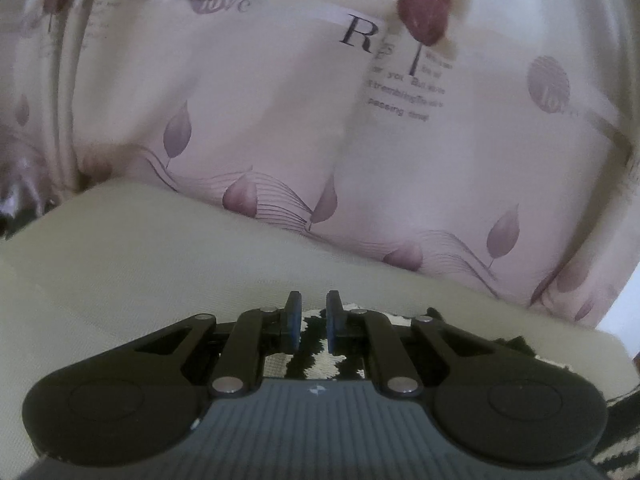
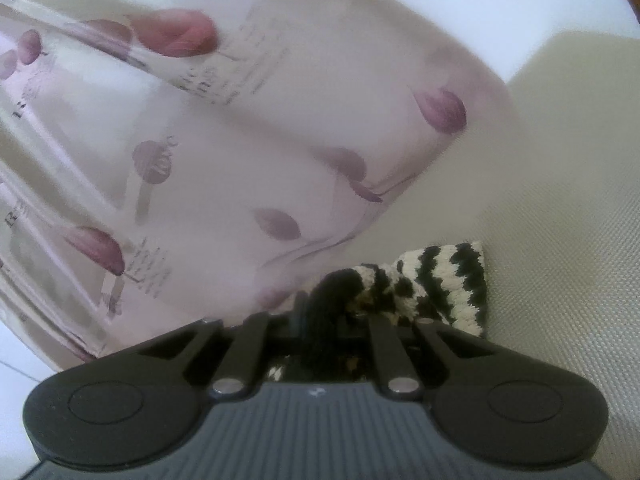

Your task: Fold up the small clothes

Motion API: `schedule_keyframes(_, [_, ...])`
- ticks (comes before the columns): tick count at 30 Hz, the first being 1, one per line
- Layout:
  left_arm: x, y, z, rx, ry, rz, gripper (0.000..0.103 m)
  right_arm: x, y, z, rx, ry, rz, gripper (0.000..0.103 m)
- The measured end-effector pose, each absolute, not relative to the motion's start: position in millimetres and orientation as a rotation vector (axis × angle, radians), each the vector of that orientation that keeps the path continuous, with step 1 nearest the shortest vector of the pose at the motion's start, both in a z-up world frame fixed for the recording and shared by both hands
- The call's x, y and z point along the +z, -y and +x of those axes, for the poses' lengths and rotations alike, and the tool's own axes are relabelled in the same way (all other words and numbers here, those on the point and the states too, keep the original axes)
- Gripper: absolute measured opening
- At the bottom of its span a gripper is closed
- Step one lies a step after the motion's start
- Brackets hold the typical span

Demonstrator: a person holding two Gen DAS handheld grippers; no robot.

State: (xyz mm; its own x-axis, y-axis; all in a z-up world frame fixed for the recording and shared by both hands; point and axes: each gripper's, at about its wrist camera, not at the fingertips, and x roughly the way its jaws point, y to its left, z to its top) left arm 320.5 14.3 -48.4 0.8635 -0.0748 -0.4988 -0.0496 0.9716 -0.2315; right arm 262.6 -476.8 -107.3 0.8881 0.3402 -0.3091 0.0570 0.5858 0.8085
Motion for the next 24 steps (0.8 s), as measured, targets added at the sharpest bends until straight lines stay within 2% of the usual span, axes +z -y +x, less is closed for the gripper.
schedule_keyframes(7, [-56,-22,277,-0.218,-0.597,-0.173,0.015,-123,478,273,0.166,-0.492,0.957,0.010])
schedule_keyframes(9, [-67,-27,267,-0.265,-0.667,-0.185,0.032,-126,479,272,0.166,-0.496,0.960,0.010])
schedule_keyframes(11, [-78,-27,262,-0.295,-0.721,-0.184,0.041,-129,480,271,0.162,-0.503,0.959,0.010])
schedule_keyframes(13, [-86,-23,259,-0.333,-0.738,-0.166,0.044,-131,481,270,0.162,-0.510,0.961,0.010])
schedule_keyframes(14, [-88,-18,259,-0.337,-0.736,-0.142,0.052,-132,482,269,0.163,-0.512,0.962,0.010])
schedule_keyframes(15, [-91,-12,263,-0.337,-0.742,-0.113,0.068,-132,482,268,0.161,-0.514,0.959,0.010])
schedule_keyframes(16, [-94,-7,267,-0.339,-0.754,-0.099,0.073,-131,482,268,0.160,-0.517,0.955,0.010])
schedule_keyframes(17, [-98,-3,271,-0.337,-0.767,-0.097,0.074,-130,481,268,0.162,-0.519,0.949,0.010])
schedule_keyframes(19, [-104,-1,281,-0.328,-0.793,-0.116,0.057,-129,481,268,0.168,-0.522,0.940,0.010])
schedule_keyframes(20, [-104,0,285,-0.321,-0.797,-0.120,0.022,-128,482,268,0.170,-0.524,0.932,0.010])
schedule_keyframes(21, [-104,0,288,-0.321,-0.810,-0.130,0.008,-127,482,268,0.174,-0.525,0.923,0.011])
schedule_keyframes(24, [-89,-9,300,-0.310,-0.773,-0.236,0.008,-125,485,273,0.189,-0.520,0.913,0.011])
